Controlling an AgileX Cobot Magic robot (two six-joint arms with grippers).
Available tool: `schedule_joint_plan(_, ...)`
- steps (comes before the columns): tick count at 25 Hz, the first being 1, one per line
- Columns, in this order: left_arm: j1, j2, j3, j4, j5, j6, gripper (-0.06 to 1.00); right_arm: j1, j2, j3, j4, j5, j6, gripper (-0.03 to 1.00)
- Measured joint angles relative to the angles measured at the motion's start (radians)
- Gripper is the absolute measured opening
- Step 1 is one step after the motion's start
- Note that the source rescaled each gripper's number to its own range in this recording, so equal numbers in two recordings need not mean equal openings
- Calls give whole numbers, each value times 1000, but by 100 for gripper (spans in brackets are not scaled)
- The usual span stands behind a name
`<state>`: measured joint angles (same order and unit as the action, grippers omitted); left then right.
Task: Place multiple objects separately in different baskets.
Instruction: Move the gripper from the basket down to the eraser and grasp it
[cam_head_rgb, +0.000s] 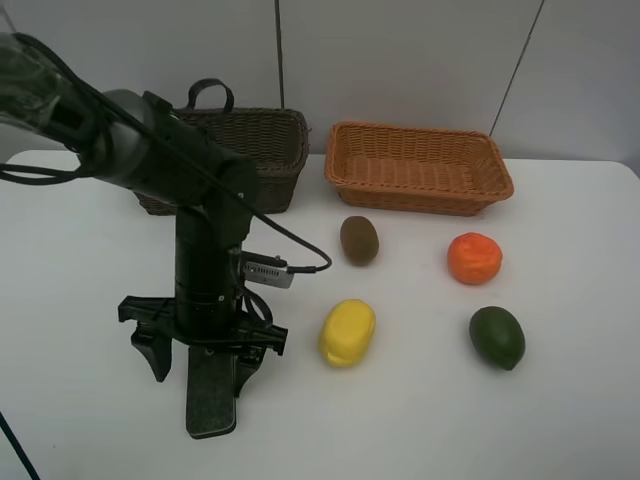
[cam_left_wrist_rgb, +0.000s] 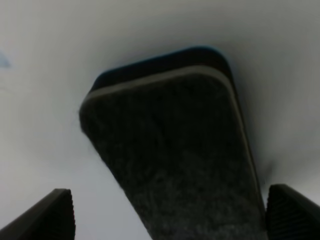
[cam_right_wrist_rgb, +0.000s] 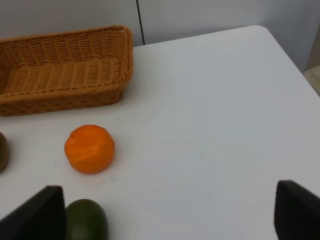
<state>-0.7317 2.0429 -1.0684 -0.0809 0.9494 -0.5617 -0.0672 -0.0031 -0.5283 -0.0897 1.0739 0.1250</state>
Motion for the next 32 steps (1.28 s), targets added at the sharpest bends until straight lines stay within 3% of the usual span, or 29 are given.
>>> schedule_joint_plan(18,28,22,-1,-49,-61,3,100,0,0,0,0,0,0,96)
schedule_joint_plan(27,50,57,-14,-106,-9,24,100,0,0,0,0,0,0,96)
schedule_joint_plan(30,50,60,-14,-115,-5,24,89,0,0,0,0,0,0,96)
schedule_joint_plan(32,50,63,-14,-121,1,24,65,0,0,0,0,0,0,96)
